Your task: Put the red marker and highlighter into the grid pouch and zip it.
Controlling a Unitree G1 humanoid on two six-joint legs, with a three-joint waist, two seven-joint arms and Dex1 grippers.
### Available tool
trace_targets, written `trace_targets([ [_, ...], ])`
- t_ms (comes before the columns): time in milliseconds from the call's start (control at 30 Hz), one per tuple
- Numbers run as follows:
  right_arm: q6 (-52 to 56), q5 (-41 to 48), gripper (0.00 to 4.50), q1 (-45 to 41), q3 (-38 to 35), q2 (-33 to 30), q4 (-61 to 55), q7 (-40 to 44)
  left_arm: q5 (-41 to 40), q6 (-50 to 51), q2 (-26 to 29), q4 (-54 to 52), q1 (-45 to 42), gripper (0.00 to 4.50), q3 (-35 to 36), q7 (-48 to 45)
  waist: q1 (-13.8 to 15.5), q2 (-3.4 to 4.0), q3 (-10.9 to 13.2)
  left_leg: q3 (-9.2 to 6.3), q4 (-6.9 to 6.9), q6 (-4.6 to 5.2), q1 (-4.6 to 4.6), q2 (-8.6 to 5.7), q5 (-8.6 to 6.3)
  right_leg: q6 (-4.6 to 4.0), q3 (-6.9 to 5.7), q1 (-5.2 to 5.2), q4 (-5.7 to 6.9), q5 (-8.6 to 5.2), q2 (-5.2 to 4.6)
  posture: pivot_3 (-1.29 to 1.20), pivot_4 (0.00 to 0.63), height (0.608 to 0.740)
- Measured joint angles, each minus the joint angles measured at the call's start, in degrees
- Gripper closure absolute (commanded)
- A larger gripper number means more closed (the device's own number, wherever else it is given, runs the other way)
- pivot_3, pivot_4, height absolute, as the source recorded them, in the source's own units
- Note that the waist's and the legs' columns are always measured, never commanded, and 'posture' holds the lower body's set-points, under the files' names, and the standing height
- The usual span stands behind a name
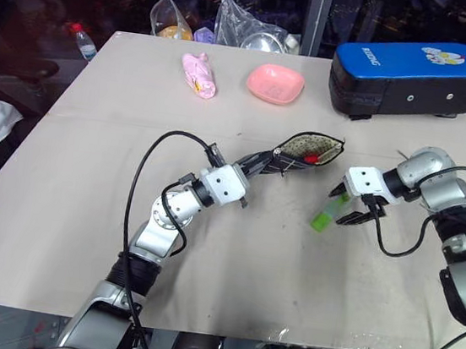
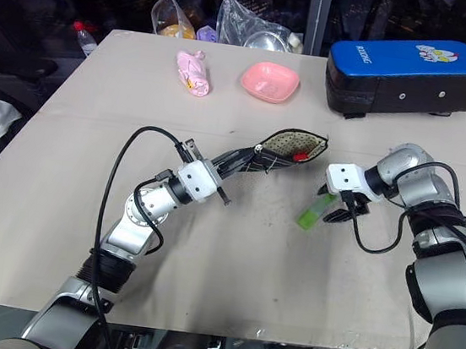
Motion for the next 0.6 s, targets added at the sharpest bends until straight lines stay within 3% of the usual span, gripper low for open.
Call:
trace_targets([
  [67, 1.68, 0.66, 3.78, 0.20, 2.09, -2.84, -1.80, -0.19, 0.15, 0.05, 0.04, 0.00, 0.03, 4.50, 0.06, 0.03, 0.45, 0.01, 0.01, -0.02, 0.15, 0.35, -0.06, -0.15, -0.12, 0.00, -0.06, 0.00, 0.14, 0.00, -0.22, 0.00, 0.150, 0.738],
  [233, 7.39, 4.46, 3.77, 5.10, 1.36, -9.52, -9.07, -0.29, 0.19, 0.10, 0.24, 0.02, 0.04, 4.50, 0.38, -0.11, 0.83, 0.01, 0.01, 0.07, 0.20, 0.44, -0.12, -0.20, -0.11, 0.01, -0.03, -0.03, 0.10, 0.00, -0.33, 0.00, 0.150, 0.738],
  [400, 13.85, 7.22, 3.77, 13.55, -6.77, -14.78, -28.12, -2.67, 0.14, 0.07, -0.25, 0.32, -0.63, 4.50, 0.08, -0.73, 0.03, 0.14, 0.09, 0.03, 0.10, 0.33, -0.17, -0.05, -0.05, 0.02, 0.04, -0.12, 0.08, -0.01, -0.34, 0.00, 0.150, 0.738],
  [600, 25.03, 8.58, 3.77, 14.64, -15.96, -16.21, -48.40, -11.67, 0.07, -0.16, -1.19, 1.38, -2.08, 4.50, -1.21, -1.54, -0.36, 0.17, 0.10, -0.07, 0.09, 0.43, -0.14, 0.00, -0.12, 0.02, -0.01, -0.13, 0.16, -0.01, -0.24, 0.00, 0.150, 0.738],
])
